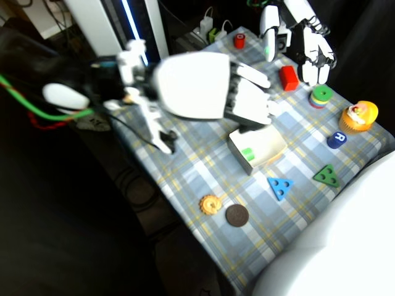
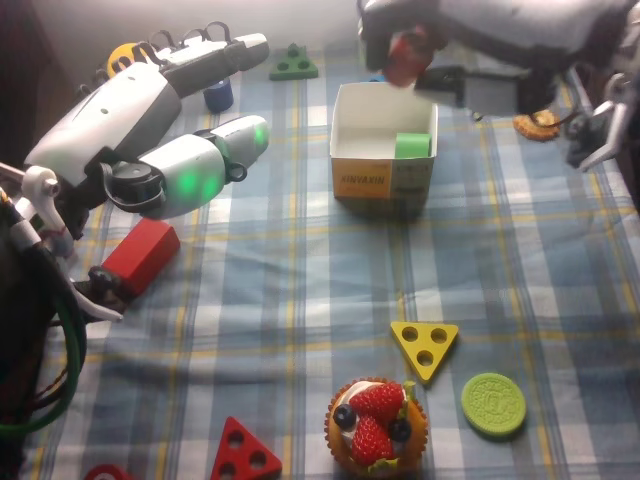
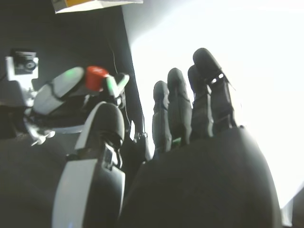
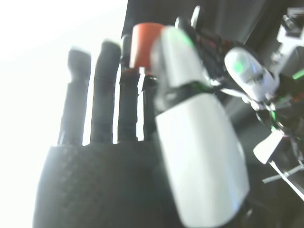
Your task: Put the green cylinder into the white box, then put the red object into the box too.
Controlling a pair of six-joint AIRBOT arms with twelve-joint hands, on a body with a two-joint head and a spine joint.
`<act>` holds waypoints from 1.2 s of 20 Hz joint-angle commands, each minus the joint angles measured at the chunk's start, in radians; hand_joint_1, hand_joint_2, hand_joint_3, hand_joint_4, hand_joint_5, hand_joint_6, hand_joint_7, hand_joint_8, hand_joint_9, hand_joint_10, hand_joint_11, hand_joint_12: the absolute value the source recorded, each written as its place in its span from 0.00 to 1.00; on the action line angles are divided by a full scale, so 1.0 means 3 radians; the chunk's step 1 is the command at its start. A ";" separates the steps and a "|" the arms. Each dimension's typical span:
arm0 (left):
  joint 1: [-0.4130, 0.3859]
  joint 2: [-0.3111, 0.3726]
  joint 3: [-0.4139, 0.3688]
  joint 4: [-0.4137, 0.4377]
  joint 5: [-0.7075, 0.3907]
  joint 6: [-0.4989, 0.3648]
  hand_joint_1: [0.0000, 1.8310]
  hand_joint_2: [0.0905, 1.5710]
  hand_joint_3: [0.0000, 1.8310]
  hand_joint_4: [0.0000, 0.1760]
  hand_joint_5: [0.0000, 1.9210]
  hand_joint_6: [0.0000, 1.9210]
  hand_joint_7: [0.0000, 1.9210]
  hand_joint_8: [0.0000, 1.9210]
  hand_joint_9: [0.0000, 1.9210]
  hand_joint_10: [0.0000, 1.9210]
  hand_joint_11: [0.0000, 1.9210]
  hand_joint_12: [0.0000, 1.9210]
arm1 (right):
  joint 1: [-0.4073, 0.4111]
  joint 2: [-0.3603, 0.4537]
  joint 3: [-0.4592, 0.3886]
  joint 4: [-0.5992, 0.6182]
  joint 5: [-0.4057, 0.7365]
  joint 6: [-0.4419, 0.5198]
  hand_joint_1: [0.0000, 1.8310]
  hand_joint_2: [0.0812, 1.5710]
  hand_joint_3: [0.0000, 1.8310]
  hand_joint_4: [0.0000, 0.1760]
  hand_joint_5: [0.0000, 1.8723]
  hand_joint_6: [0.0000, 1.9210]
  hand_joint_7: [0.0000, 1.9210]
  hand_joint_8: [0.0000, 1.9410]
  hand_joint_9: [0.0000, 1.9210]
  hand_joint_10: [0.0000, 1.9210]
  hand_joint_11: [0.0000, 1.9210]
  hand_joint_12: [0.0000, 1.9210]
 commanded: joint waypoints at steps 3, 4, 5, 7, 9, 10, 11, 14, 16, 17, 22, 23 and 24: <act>-0.0016 -0.0017 0.0026 0.0129 -0.0382 -0.0135 0.25 0.88 0.00 0.20 0.19 0.00 0.16 0.00 0.06 0.09 0.00 0.33 | 0.0071 -0.0121 0.0142 0.0088 0.0107 0.0012 0.58 0.71 0.00 0.00 0.18 0.27 0.20 0.25 0.12 0.54 0.00 0.91; -0.0010 -0.0026 0.0035 0.0128 -0.0382 -0.0152 0.25 0.88 0.00 0.18 0.19 0.00 0.16 0.00 0.06 0.08 0.00 0.33 | 0.0071 -0.0133 0.0162 0.0099 0.0078 0.0012 0.53 0.71 0.00 0.00 0.13 0.14 0.15 0.10 0.08 0.42 0.00 0.82; -0.0009 -0.0031 0.0037 0.0128 -0.0382 -0.0152 0.25 0.88 0.00 0.18 0.19 0.00 0.16 0.00 0.06 0.08 0.00 0.33 | 0.0071 -0.0128 0.0165 0.0108 0.0074 0.0012 0.47 0.71 0.00 0.01 0.05 0.06 0.07 0.03 0.03 0.26 0.00 0.70; 0.0003 -0.0029 0.0034 0.0122 -0.0389 -0.0152 0.27 0.88 0.00 0.22 0.18 0.00 0.16 0.00 0.06 0.08 0.00 0.32 | 0.0075 -0.0099 0.0128 0.0118 0.0108 0.0012 0.44 0.71 0.00 0.30 0.00 0.00 0.00 0.00 0.01 0.09 0.00 0.56; 0.0018 -0.0024 0.0027 0.0107 -0.0410 -0.0154 0.28 0.88 0.00 0.21 0.18 0.00 0.15 0.00 0.06 0.06 0.00 0.25 | 0.0076 0.0039 0.0007 0.0149 0.0284 0.0012 0.46 0.70 0.00 0.46 0.00 0.00 0.00 0.00 0.00 0.03 0.00 0.31; 0.0027 -0.0017 0.0016 0.0106 -0.0426 -0.0155 0.27 0.87 0.00 0.25 0.17 0.00 0.14 0.00 0.06 0.05 0.00 0.22 | 0.0076 0.0068 -0.0072 0.0173 0.0384 0.0012 0.46 0.70 0.00 0.51 0.00 0.00 0.00 0.00 0.00 0.01 0.00 0.25; 0.0043 0.0002 -0.0006 0.0106 -0.0458 -0.0160 0.26 0.87 0.00 0.27 0.17 0.00 0.14 0.00 0.06 0.04 0.00 0.22 | 0.0068 0.0184 -0.0181 0.0192 0.0537 0.0012 0.43 0.72 0.00 0.41 0.00 0.00 0.00 0.00 0.00 0.00 0.00 0.12; 0.0133 0.0074 -0.0048 0.0131 -0.0615 -0.0368 0.26 0.87 0.00 0.31 0.13 0.00 0.11 0.00 0.06 0.02 0.00 0.21 | -0.0068 0.0581 -0.0527 0.0203 0.0986 0.0012 0.34 0.78 0.01 0.20 0.00 0.00 0.00 0.00 0.00 0.00 0.00 0.00; 0.0203 0.0123 -0.0046 0.0152 -0.0716 -0.0587 0.26 0.87 0.00 0.28 0.13 0.00 0.12 0.00 0.08 0.02 0.00 0.27 | -0.0238 0.0774 -0.0700 0.0308 0.1298 -0.0033 0.27 0.81 0.00 0.11 0.00 0.00 0.00 0.00 0.00 0.00 0.00 0.13; 0.0232 0.0141 -0.0046 0.0153 -0.0763 -0.0671 0.25 0.86 0.00 0.34 0.12 0.00 0.11 0.00 0.09 0.02 0.00 0.33 | -0.0350 0.0856 -0.0788 0.0404 0.1476 -0.0090 0.22 0.81 0.00 0.22 0.00 0.00 0.00 0.00 0.02 0.01 0.00 0.22; 0.0405 0.0253 -0.0043 0.0344 -0.1161 -0.1369 0.24 0.86 0.00 0.72 0.02 0.00 0.03 0.00 0.04 0.01 0.00 0.24 | -0.1064 0.1230 -0.1185 0.0953 0.2463 -0.0363 0.30 0.82 0.00 0.17 0.00 0.00 0.00 0.00 0.00 0.00 0.00 0.01; 0.0444 0.0279 -0.0042 0.0385 -0.1262 -0.1508 0.22 0.86 0.00 0.85 0.00 0.00 0.00 0.00 0.01 0.00 0.00 0.06 | -0.1191 0.1265 -0.1227 0.1068 0.2651 -0.0383 0.31 0.82 0.00 0.05 0.00 0.00 0.00 0.00 0.00 0.00 0.00 0.09; 0.0485 0.0304 -0.0041 0.0434 -0.1382 -0.1647 0.23 0.85 0.00 0.96 0.00 0.00 0.00 0.00 0.00 0.00 0.00 0.01 | -0.1314 0.1293 -0.1265 0.1158 0.2844 -0.0400 0.31 0.82 0.00 0.07 0.00 0.00 0.00 0.00 0.00 0.00 0.00 0.14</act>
